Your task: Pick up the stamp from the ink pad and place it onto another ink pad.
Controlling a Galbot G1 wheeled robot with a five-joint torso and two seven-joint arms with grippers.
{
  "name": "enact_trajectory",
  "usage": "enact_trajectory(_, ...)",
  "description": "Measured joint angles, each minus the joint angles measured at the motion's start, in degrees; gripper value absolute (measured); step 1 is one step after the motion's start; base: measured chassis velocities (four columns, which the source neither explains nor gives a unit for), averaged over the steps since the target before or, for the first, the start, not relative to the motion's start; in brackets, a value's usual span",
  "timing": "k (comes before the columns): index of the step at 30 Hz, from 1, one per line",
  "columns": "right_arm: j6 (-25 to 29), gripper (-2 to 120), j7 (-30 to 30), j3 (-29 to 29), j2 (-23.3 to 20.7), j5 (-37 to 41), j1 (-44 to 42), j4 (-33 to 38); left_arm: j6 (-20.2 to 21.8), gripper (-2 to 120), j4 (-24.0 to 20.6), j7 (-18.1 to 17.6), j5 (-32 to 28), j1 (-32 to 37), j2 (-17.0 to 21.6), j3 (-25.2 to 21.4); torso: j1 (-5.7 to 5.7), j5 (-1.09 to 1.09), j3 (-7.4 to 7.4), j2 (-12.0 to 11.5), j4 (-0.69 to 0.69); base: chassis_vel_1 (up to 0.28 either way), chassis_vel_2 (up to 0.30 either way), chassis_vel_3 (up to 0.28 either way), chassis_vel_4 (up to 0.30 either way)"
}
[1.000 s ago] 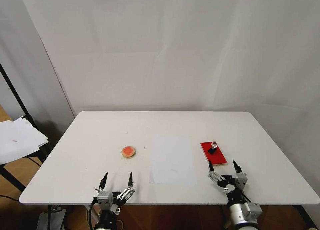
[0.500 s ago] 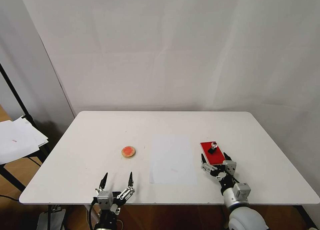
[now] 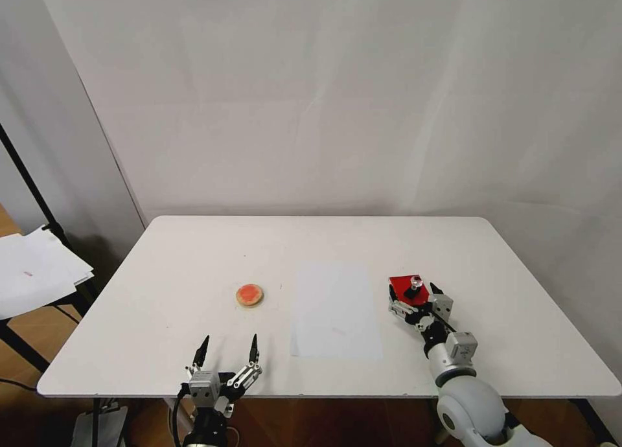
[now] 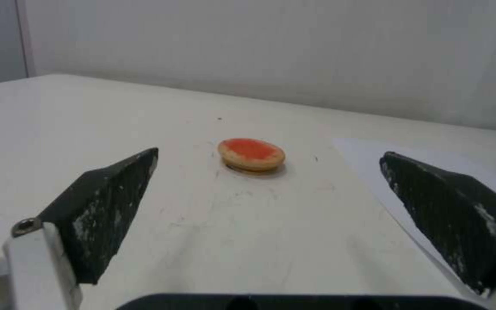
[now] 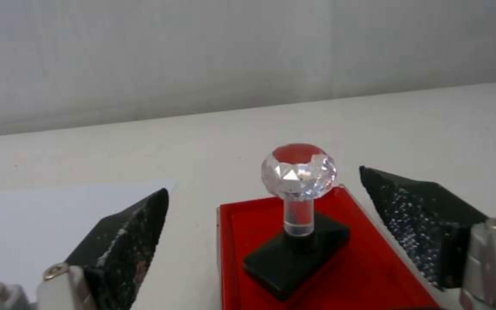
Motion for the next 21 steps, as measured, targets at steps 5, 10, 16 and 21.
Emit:
enact_trajectory(5,-0.22,69,0.48,-0.33,-0.06,0.32,-0.04,-0.26,0.0,102,0.0,0.0,0.0,0.0,0.0,0.0,0.0,0.0,0.0,0.0,-0.01,0.0,0.0,0.0,0.0)
enact_trajectory(10,-0.44,52,0.49,-0.36,-0.45,0.54,-0.16,-0.21,0.0,102,0.0,0.0,0.0,0.0,0.0,0.0,0.0,0.0,0.0,0.0,-0.01,0.0,0.0,0.0,0.0)
enact_trajectory(16,-0.54,28,0.63,-0.47,-0.62,0.7,0.19,-0.12,0.0,102,0.0,0.0,0.0,0.0,0.0,0.0,0.0,0.0,0.0,0.0,0.0,0.0,0.0,0.0,0.0)
enact_trajectory(21,-0.54,10,0.66,-0.68,-0.52,0.72,0.18,-0.02,0.0,102,0.0,0.0,0.0,0.0,0.0,0.0,0.0,0.0,0.0,0.0,0.0,0.0,0.0,0.0,0.0)
